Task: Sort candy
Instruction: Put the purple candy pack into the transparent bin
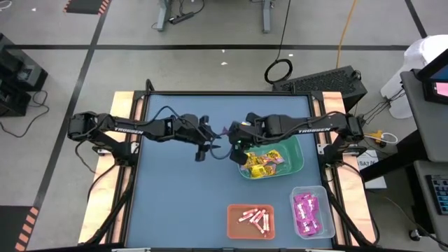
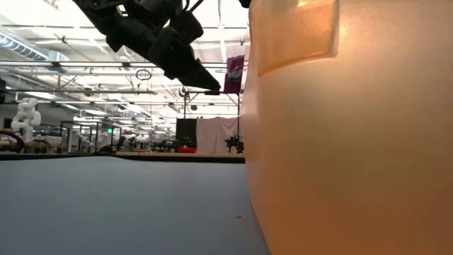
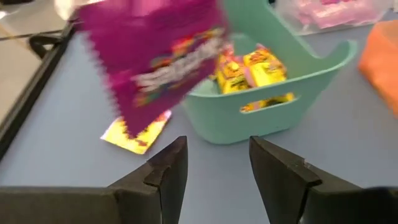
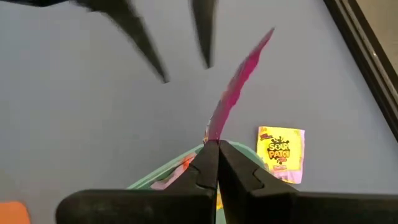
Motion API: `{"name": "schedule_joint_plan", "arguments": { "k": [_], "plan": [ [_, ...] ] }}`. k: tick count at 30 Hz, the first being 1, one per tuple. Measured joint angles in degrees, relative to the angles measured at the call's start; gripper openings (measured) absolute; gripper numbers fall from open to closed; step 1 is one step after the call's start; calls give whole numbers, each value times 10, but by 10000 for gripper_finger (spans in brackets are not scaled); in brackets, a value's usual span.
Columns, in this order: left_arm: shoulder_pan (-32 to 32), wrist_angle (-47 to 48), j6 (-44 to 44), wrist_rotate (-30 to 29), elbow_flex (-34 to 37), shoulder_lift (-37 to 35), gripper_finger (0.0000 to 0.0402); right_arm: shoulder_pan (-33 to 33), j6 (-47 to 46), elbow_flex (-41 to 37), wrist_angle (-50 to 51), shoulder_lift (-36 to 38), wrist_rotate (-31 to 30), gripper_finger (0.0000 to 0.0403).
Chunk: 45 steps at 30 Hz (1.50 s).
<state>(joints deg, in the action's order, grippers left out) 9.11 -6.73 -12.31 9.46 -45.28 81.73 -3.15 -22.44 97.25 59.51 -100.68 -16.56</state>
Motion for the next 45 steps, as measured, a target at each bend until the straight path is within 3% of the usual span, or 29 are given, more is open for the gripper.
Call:
{"name": "schedule_joint_plan", "arguments": {
  "k": [7, 13, 30, 36, 45],
  "plan": [
    [-1, -8, 0, -51, 0, 0, 176, -18, 0, 0, 0, 0, 1, 0],
    [-5, -47, -4, -5, 0, 0, 176, -27, -4, 0, 0, 0, 2, 0],
    [0, -39, -16, -15, -1, 19, 176, -31, -3, 0, 6, 0, 3, 0],
    [-6, -73, -46, 26, -2, 31, 176, -32, 0, 0, 8, 0, 4, 0],
    [-21, -76, -75, 26, 0, 37, 175, -32, 6, 0, 8, 0, 4, 0]
  ]
}}
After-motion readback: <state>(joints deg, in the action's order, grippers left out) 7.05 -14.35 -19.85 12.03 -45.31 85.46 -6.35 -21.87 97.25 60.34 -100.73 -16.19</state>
